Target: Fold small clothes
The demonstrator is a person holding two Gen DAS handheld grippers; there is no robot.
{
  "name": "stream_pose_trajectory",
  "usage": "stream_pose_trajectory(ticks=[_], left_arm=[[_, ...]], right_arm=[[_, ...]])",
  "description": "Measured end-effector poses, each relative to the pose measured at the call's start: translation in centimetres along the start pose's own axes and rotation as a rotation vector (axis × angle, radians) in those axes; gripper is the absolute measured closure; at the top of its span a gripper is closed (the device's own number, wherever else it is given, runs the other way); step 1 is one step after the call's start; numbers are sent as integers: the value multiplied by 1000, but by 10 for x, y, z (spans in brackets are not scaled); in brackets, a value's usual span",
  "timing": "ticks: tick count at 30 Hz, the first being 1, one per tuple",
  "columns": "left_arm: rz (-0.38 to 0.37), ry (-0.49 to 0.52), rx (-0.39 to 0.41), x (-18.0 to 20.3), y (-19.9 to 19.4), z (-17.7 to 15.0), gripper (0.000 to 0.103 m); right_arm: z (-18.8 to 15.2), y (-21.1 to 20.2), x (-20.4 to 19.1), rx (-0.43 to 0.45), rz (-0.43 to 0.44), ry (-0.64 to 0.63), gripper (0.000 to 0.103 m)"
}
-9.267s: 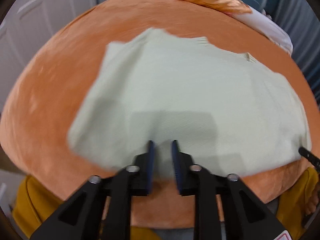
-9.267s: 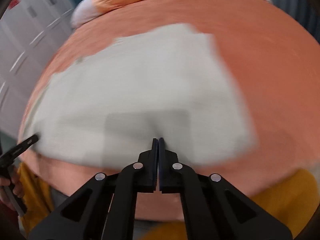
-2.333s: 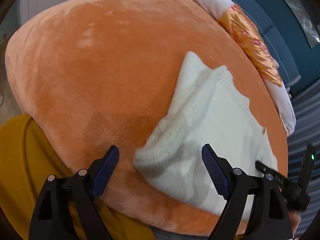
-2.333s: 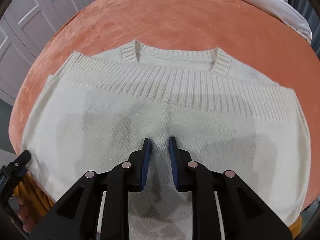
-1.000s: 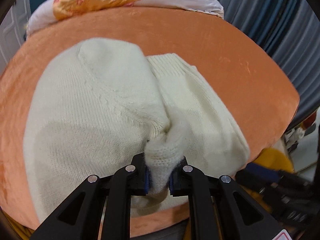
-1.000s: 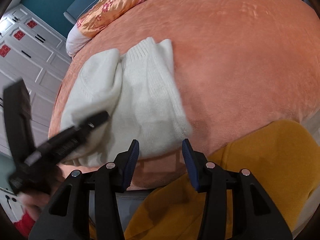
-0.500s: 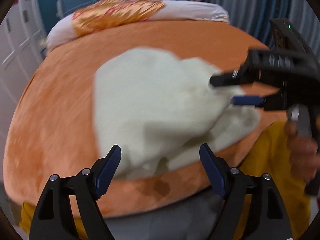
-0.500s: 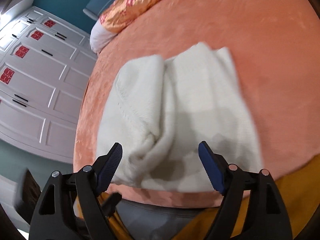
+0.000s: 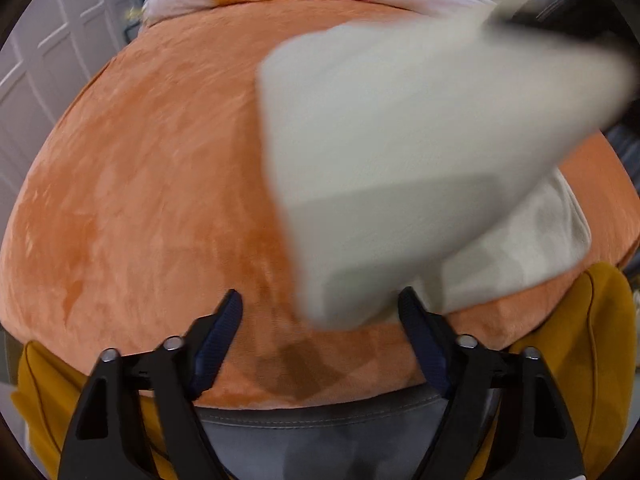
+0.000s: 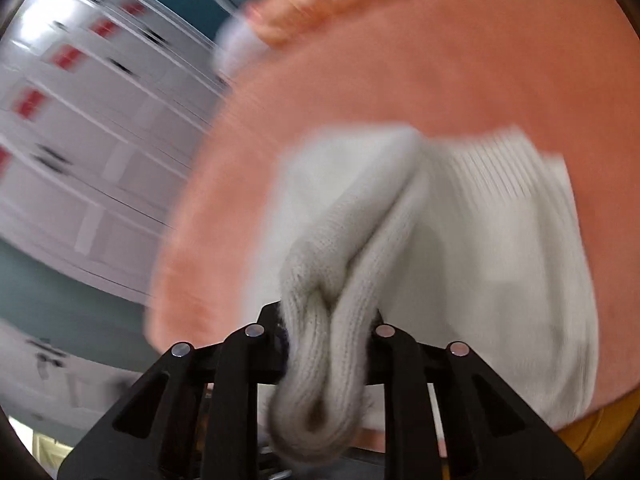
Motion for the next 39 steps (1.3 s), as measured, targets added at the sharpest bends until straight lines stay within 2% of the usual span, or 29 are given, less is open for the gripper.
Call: stream_pose_trajectory(ticks=[3,4,5,6,7,8,10,11,12,18,21,25,28,29,30,32,33,35,36,38,39], left_arm=[[-85,-37,-31,-4,-2,3,53],[-84,-32,-36,-2,-1,5,56],[-76,-15,-44,3,1,4,64],[-62,0,-60,9,7,3,72],[-56,1,-78,10,12,2,77],[-45,-9,-110,12,22,-1,79],[-31,-13,-129,13,30,-2,79],[-20,-4,-124,15,30,-2,79],[-13,3,-122,16,30,-1,79],[-27,17,-115,22,6,-4,79],[-31,29,-87,23,-14,-4,80],[-60,45,-44,32,-38,-5,79],[-100,56,13,46,-54,4,74],[-107,65,38,53,-57,8,68],[-105,69,48,57,-56,12,64],[-100,70,54,68,-51,20,63],[-101,66,55,71,-48,23,63],[-81,62,55,76,-38,32,63],[-72,60,53,80,-34,33,63],[-54,52,42,84,-25,36,63],[-47,50,41,84,-23,37,63]], right_arm=[[9,-54,-17,143,-12,-82,85],[7,-63,-15,163,-24,-93,85],[-2,-73,-6,171,-67,-92,85],[-12,-74,7,156,-112,-83,85],[-30,-66,33,100,-183,-51,85],[-45,-56,55,52,-217,-5,85],[-83,-27,108,-69,-263,137,85],[-103,-17,126,-77,-245,188,85],[-112,-20,130,-25,-202,209,85],[-103,-17,112,-53,-261,142,79],[-102,-34,114,-43,-245,165,74],[-104,-61,109,-7,-266,182,65],[-98,-72,107,28,-272,183,56],[-96,-73,108,33,-271,176,55],[-92,-70,108,32,-274,169,54],[-81,-61,108,27,-275,147,51],[-77,-57,109,26,-281,139,46],[-65,-39,116,0,-292,126,45],[-61,-35,121,-9,-294,124,49],[-50,-22,125,-40,-314,104,90],[-45,-23,124,-39,-284,98,93]])
Point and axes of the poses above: each gripper's, at about its wrist camera, not at the fingertips, and y roughly the way its jaws point, x to its right, z to its top, the point moved 1 cm from there along y, roughly the way its jaws point, and after that the axes turned 13 degrees about -y, right-handed, at the moved point
